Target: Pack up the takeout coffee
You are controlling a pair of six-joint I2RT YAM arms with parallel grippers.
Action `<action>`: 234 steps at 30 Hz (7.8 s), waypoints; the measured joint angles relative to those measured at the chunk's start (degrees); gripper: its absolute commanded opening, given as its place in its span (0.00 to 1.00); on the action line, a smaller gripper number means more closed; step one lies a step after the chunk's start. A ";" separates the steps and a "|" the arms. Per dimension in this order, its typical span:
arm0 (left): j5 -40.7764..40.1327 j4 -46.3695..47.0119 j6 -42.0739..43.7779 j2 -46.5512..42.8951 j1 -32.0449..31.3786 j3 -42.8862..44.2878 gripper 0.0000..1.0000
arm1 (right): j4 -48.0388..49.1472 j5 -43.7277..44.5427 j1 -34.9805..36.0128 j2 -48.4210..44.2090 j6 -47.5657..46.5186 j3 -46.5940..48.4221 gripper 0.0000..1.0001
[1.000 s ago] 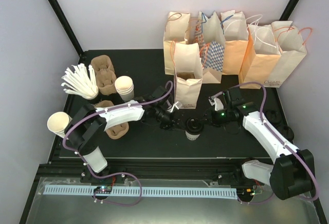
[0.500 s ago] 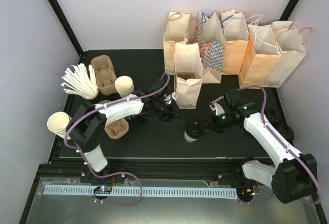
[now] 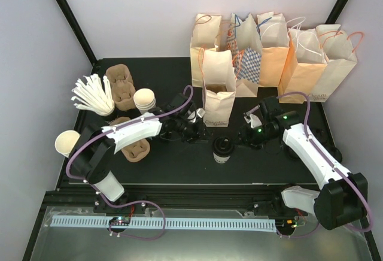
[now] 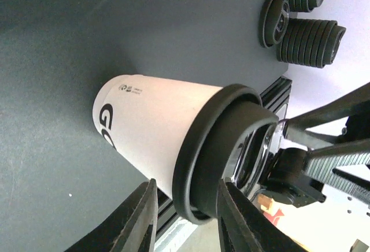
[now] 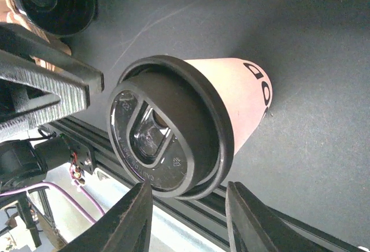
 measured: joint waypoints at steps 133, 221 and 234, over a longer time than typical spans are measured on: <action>-17.59 -12.81 11.26 -25.97 13.20 -2.58 0.62 | -10.38 37.66 30.29 19.82 4.92 20.04 0.79; -1.55 -43.87 41.11 -1.60 7.39 35.26 0.08 | -16.81 40.46 30.53 -0.44 -10.36 46.51 0.64; -1.01 -40.13 40.00 -1.60 7.37 32.24 0.08 | -19.30 39.65 30.53 -1.90 -9.01 42.99 0.63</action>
